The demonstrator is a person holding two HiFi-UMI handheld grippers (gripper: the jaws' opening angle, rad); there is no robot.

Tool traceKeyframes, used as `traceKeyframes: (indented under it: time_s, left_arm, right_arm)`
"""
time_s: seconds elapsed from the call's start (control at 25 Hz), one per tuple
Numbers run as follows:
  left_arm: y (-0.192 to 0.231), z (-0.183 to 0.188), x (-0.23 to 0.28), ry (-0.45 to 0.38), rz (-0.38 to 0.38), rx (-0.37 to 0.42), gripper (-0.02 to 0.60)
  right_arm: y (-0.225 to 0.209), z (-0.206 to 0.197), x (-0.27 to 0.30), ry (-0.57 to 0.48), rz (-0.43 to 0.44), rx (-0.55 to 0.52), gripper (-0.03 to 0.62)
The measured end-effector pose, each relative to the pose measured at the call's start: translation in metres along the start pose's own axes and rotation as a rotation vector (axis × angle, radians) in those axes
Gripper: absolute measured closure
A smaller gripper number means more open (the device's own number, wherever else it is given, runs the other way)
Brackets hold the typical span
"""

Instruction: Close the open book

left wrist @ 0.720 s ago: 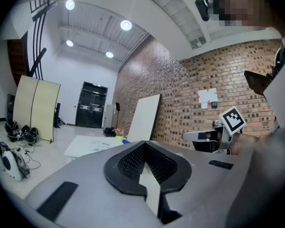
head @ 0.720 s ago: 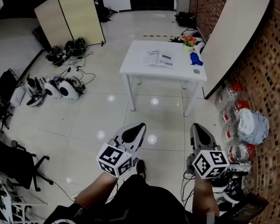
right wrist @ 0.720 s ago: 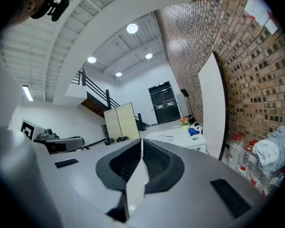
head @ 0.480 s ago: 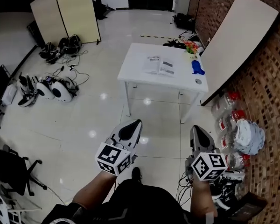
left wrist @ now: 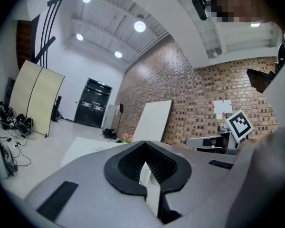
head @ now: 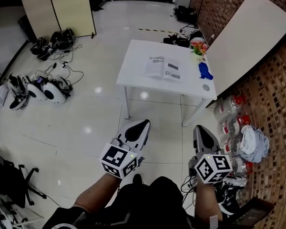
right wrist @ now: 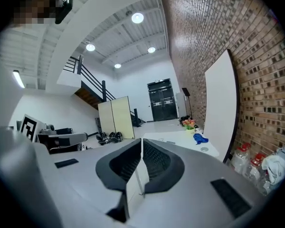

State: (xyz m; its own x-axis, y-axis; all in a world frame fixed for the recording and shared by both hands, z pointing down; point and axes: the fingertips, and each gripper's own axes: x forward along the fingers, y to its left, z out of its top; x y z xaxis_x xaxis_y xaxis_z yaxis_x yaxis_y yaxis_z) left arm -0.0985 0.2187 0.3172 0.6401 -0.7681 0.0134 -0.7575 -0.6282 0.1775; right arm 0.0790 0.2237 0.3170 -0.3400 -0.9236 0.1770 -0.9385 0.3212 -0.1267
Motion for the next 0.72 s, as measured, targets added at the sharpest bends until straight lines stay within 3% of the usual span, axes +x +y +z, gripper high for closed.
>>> traceKeyframes:
  time_s: [0.2,0.48,0.72]
  left_arm:
    - [0.036,-0.002,0.034,0.014,0.032,-0.021,0.588]
    - [0.069,0.003,0.111,0.085,0.025,0.028,0.588]
    - [0.097,0.008,0.184,0.118,0.069,0.019,0.588]
  right_arm:
    - [-0.02,0.002,0.046,0.02,-0.001,0.006,0.59]
    - [-0.064,0.03,0.125,-0.018,0.032,0.018,0.589]
    - [-0.126,0.041,0.197,-0.001,0.033,-0.026,0.589]
